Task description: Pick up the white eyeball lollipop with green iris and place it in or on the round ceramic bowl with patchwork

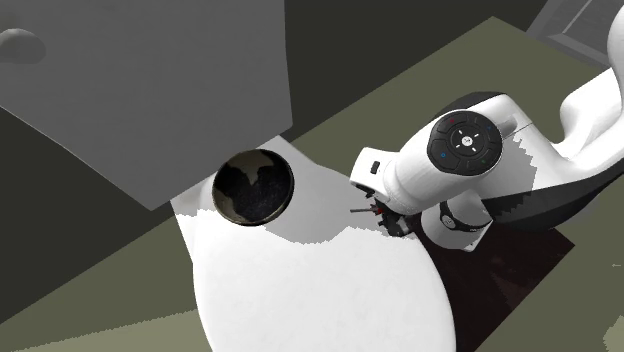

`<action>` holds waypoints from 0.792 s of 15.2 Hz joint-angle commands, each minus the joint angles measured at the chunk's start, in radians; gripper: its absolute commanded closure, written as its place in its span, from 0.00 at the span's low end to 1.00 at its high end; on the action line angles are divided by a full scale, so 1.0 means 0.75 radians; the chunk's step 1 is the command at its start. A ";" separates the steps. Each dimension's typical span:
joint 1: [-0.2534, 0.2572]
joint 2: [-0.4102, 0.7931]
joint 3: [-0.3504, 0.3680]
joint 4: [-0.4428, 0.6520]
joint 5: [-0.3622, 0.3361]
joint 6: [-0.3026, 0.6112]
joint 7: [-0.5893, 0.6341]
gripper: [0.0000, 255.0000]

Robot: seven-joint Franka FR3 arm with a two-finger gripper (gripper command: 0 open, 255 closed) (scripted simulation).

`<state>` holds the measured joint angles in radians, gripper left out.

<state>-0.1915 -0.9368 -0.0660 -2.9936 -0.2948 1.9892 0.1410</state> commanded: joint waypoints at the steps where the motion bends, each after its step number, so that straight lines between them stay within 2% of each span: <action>1: 0.000 0.000 0.000 0.000 0.000 0.000 0.000 1.00; 9: 0.000 0.000 0.000 0.000 0.000 0.000 0.000 1.00; 12: 0.006 -0.028 0.005 0.042 0.012 -0.069 -0.013 1.00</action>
<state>-0.1893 -0.9570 -0.0642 -2.9742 -0.2890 1.9509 0.1325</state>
